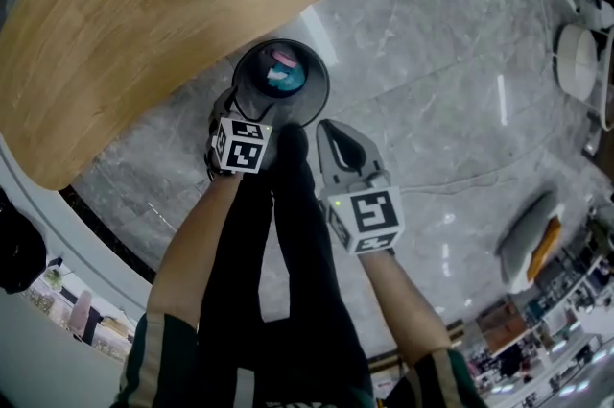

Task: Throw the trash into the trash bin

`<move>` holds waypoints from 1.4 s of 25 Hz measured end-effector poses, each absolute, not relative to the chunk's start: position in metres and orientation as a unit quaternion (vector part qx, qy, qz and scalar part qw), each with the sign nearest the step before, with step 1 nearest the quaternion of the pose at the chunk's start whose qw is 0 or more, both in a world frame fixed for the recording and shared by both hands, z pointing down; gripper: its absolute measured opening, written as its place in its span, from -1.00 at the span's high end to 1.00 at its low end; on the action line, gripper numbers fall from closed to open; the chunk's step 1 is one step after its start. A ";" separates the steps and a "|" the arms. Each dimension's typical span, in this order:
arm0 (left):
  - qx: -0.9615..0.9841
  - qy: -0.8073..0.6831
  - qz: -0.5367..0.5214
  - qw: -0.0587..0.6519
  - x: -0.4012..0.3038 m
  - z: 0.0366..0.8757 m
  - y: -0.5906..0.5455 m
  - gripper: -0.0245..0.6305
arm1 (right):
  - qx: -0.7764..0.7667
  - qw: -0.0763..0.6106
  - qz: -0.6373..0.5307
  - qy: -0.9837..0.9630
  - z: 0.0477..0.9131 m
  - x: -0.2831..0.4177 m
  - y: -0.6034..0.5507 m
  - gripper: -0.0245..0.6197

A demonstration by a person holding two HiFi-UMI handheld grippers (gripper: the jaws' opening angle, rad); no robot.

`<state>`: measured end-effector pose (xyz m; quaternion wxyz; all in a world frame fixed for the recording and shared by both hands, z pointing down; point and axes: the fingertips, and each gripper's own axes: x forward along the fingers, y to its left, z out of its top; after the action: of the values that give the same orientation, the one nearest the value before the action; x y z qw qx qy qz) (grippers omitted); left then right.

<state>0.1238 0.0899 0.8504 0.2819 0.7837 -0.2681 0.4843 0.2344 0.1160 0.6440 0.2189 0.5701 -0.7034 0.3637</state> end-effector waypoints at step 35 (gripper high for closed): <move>0.794 -0.533 0.254 0.146 -0.066 0.267 -0.054 0.93 | 0.439 0.121 0.145 -0.878 0.223 0.066 -0.048 0.92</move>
<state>-0.0656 -0.0536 0.2668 0.1457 0.7939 -0.5330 0.2537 0.0658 -0.0481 0.2234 0.1211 0.4392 -0.8783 0.1448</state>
